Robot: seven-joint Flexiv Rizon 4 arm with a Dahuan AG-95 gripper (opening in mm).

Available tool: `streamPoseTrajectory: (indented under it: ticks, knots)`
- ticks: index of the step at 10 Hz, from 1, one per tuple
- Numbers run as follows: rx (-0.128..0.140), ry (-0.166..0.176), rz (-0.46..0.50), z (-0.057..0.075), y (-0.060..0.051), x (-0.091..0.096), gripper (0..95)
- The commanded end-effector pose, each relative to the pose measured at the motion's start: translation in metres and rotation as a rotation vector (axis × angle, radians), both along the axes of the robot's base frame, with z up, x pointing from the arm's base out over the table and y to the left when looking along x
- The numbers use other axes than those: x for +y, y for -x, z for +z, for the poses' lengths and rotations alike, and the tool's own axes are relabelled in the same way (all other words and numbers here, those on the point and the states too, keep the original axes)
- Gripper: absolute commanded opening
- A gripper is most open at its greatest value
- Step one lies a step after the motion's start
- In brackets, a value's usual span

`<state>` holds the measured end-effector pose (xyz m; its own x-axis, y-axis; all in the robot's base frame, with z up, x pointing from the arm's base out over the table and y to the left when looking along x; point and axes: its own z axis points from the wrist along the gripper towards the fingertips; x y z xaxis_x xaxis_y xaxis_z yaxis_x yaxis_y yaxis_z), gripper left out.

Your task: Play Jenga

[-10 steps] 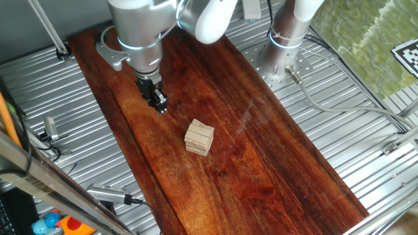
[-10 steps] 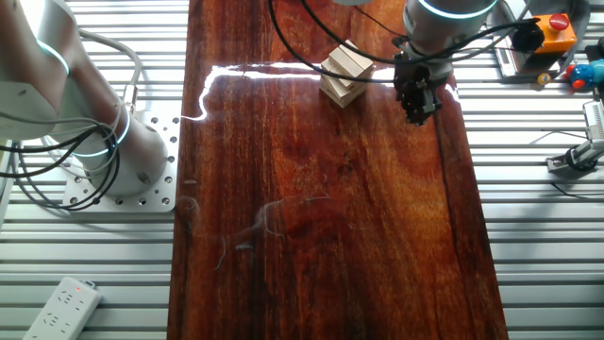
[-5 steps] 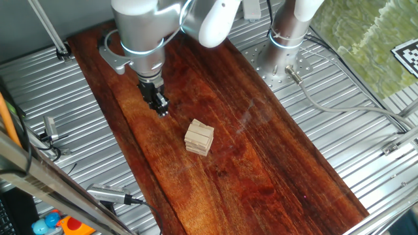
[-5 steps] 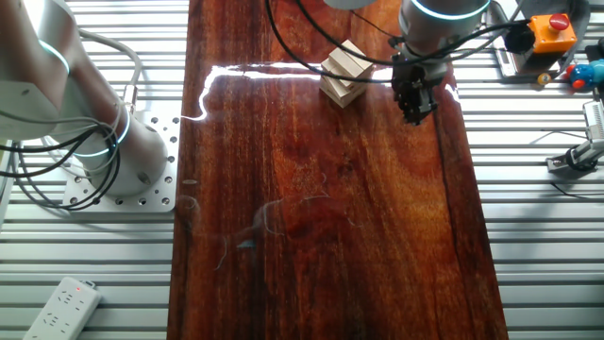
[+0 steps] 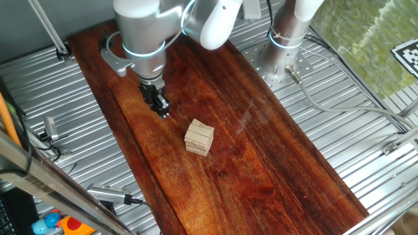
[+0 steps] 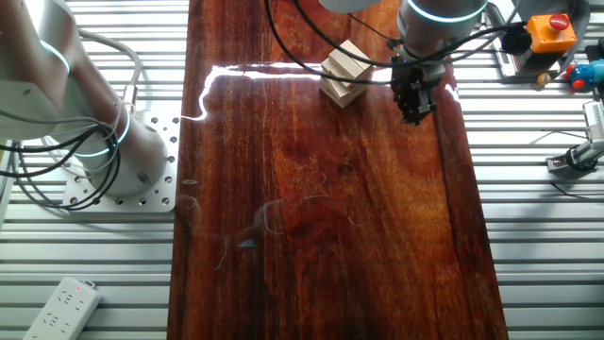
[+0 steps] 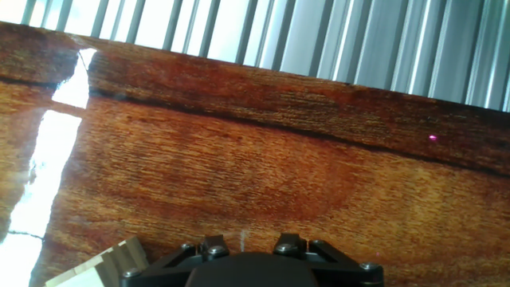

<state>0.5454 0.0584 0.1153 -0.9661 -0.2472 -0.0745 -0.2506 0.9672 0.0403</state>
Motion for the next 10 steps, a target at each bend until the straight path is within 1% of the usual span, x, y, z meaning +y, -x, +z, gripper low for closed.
streamPoseTrajectory:
  ticks: [1, 3, 6, 10]
  knots:
    - [-0.006, 0.002, -0.001, -0.006, 0.0, 0.002, 38.0]
    - [-0.01, 0.004, 0.001, -0.011, 0.001, 0.004, 38.0]
    - [-0.021, 0.007, -0.002, -0.022, 0.003, 0.009, 38.0]
    - [-0.022, 0.01, -0.001, -0.029, 0.006, 0.014, 38.0]
